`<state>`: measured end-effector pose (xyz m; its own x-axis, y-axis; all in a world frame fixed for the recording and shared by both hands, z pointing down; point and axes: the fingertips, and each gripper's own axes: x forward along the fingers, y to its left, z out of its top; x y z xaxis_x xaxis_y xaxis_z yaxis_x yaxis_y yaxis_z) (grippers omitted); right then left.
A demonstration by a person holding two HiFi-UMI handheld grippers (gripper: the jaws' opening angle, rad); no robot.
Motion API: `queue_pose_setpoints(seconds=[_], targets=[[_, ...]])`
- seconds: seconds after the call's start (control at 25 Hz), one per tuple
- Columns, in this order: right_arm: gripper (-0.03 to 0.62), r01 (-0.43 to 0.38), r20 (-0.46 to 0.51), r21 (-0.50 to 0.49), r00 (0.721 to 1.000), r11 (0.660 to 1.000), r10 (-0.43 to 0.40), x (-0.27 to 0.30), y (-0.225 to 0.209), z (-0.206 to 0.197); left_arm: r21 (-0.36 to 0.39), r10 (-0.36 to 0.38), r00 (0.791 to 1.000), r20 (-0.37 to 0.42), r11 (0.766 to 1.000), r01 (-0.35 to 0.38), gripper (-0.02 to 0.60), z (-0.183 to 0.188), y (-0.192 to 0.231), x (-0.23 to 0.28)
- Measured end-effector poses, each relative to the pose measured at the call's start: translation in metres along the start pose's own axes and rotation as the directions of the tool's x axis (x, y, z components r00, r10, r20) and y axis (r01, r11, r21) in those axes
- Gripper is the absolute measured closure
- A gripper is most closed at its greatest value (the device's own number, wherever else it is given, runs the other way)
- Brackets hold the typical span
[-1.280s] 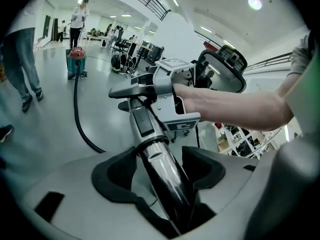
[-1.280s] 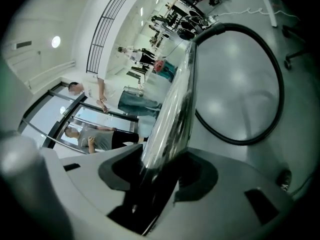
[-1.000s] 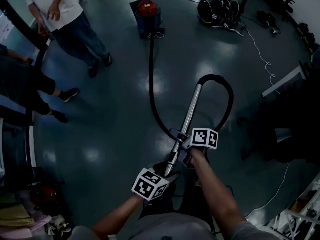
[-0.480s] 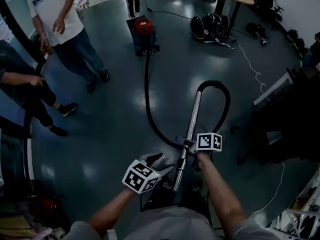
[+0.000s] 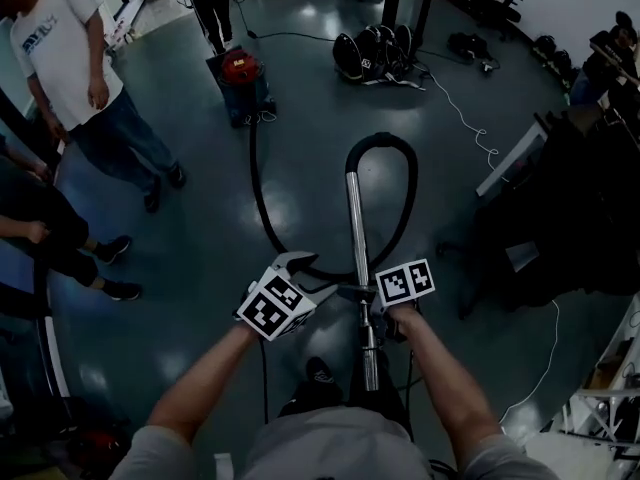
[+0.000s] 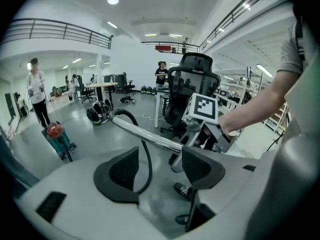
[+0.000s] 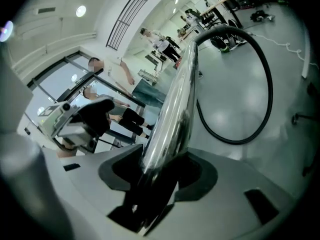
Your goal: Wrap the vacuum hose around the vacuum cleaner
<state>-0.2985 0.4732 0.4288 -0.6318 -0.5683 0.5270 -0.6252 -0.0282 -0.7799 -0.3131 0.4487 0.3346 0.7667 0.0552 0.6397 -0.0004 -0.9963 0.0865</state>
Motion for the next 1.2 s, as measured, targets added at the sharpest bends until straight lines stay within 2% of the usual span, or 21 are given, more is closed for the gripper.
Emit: queue_pose_setpoints(seconds=[0.12,0.24,0.36,0.48,0.64,0.8,1.0,1.12,1.2], targets=[[0.402,-0.014,-0.037,-0.064,0.999,0.998,0.012,-0.008,-0.008,0.01,0.114,0.039,0.999,-0.025,0.993,-0.036,0.305,0.027,0.022,0.014],[0.402,-0.035,-0.082,-0.131,0.996,0.991,0.024,-0.009,-0.012,0.026,0.187,0.095,0.994,-0.058,0.979,-0.082,0.305,0.047,0.054,0.026],[0.402,-0.066,-0.136,-0.198,0.99,0.978,0.039,-0.011,-0.016,0.038,0.281,0.126,0.987,-0.098,0.955,-0.093,0.305,0.064,0.074,0.041],[0.402,-0.094,-0.208,-0.254,0.977,0.963,0.041,-0.02,-0.026,0.045,0.375,0.114,0.982,-0.153,0.926,-0.049,0.305,0.073,0.081,0.063],[0.402,-0.147,-0.302,-0.32,0.952,0.936,0.046,-0.033,-0.035,0.053,0.407,0.095,0.974,-0.208,0.913,-0.002,0.304,0.081,0.084,0.085],[0.402,-0.19,-0.4,-0.362,0.916,0.913,0.032,-0.041,-0.039,0.057,0.468,0.073,0.961,-0.268,0.881,0.063,0.304,0.076,0.086,0.101],[0.402,-0.214,-0.492,-0.405,0.87,0.889,-0.015,-0.049,-0.044,0.054,0.543,0.003,0.933,-0.359,0.814,0.207,0.284,0.061,0.077,0.116],[0.402,-0.214,-0.534,-0.423,0.844,0.881,-0.052,-0.045,-0.048,0.053,0.592,-0.061,0.917,-0.395,0.746,0.305,0.284,0.053,0.07,0.13],[0.402,-0.208,-0.563,-0.432,0.822,0.877,-0.082,-0.043,-0.053,0.053,0.607,-0.123,0.89,-0.439,0.69,0.395,0.284,0.046,0.065,0.141]])
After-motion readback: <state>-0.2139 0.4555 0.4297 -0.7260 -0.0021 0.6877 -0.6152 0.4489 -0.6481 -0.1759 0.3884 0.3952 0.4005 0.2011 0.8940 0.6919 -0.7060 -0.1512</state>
